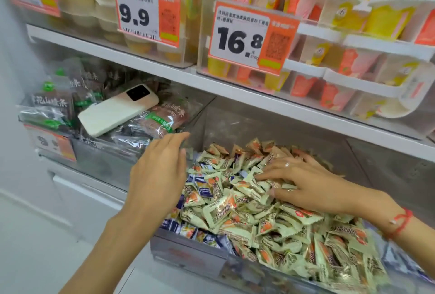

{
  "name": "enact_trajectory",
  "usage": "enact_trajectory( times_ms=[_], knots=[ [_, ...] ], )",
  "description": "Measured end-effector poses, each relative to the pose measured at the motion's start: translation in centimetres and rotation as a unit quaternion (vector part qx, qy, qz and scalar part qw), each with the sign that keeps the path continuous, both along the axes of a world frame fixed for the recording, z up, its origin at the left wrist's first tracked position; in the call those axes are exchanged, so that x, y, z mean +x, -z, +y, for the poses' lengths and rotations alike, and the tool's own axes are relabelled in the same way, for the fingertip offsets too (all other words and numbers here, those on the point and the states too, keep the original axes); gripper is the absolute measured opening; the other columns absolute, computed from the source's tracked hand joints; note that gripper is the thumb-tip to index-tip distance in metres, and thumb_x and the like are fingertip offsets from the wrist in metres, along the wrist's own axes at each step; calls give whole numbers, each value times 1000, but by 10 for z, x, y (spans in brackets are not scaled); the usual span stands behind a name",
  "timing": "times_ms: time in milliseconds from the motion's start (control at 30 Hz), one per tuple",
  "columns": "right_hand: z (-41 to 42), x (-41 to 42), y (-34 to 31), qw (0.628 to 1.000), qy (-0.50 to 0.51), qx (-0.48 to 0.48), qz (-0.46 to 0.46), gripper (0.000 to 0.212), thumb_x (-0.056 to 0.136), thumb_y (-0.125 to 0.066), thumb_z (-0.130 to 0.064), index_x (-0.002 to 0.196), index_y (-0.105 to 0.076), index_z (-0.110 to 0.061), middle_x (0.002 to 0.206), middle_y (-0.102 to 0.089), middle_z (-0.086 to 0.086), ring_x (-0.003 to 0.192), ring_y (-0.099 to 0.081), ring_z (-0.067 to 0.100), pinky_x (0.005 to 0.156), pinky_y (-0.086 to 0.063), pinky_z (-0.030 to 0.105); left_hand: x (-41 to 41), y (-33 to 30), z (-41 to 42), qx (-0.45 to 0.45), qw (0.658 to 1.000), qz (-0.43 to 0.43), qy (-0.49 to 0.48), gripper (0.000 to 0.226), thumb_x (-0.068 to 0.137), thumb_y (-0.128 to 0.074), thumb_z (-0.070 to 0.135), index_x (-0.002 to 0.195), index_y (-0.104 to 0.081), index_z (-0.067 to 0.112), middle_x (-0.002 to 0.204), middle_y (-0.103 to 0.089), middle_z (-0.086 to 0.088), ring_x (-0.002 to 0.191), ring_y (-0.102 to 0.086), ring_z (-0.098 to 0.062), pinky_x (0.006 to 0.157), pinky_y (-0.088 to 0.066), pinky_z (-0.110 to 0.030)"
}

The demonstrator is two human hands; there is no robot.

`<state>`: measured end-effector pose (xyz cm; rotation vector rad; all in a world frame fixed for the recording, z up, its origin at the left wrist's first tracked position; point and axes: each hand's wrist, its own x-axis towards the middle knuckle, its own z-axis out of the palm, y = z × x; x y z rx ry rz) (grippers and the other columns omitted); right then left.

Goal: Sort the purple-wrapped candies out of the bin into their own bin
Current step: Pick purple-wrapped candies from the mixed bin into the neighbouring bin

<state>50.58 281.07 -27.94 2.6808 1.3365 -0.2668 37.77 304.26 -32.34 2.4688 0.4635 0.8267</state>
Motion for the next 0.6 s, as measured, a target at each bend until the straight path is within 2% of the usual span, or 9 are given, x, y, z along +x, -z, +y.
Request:
enact_trajectory(
  times_ms=[100,167,200,267,333,433,533,600],
  knots=[
    [4,2,0,998,-6,54,-19,40,93,-53,-46,132,-48,-50,149,-29,-24,142,-13,1,119,-8,44,2,-2,2,120,992,-20,23,38,88,-59,5,125,-60,15,128,-58,-1,120,-49,-23,94,-44,-42],
    [12,-1,2,994,-21,111,-14,45,90,-59,-34,132,-48,-45,145,-36,-22,135,-29,1,116,-23,37,6,-6,-1,178,981,-61,45,38,79,-69,1,114,-66,15,120,-63,-1,114,-54,-26,90,-47,-43],
    [15,-2,4,991,-23,128,-8,48,89,-58,-31,134,-47,-44,143,-40,-21,131,-37,2,113,-29,36,8,-10,-7,184,978,-77,62,37,77,-70,1,110,-68,17,117,-64,1,110,-56,-24,87,-50,-42],
    [19,-3,9,993,-23,110,-31,49,90,-57,-36,137,-46,-39,144,-43,-17,130,-42,9,109,-33,39,15,-16,-23,156,979,-67,111,32,85,-65,5,111,-67,23,115,-64,8,107,-57,-18,82,-53,-38],
    [19,0,12,995,-26,76,-59,46,90,-56,-44,135,-50,-36,140,-48,-15,130,-43,13,107,-33,41,30,-12,-35,98,984,20,148,31,95,-53,17,122,-60,31,123,-60,12,113,-54,-14,84,-51,-37],
    [8,2,7,995,-35,77,-44,36,89,-58,-46,125,-57,-41,128,-56,-17,123,-46,10,103,-34,41,48,-6,-42,114,957,193,184,33,100,-45,31,131,-53,34,133,-56,5,120,-53,-21,89,-47,-38],
    [-16,-2,5,992,-42,116,-39,24,93,-54,-47,114,-64,-46,127,-54,-21,123,-44,4,108,-28,39,53,-7,-35,121,933,270,207,30,98,-48,38,126,-58,37,129,-59,6,120,-54,-21,93,-46,-38],
    [-31,-5,6,989,-37,136,-35,21,93,-53,-47,109,-66,-49,133,-50,-22,127,-38,1,111,-19,31,54,-12,-26,101,917,298,244,25,96,-52,33,117,-63,40,121,-64,12,112,-58,-15,93,-47,-37]
  ],
)
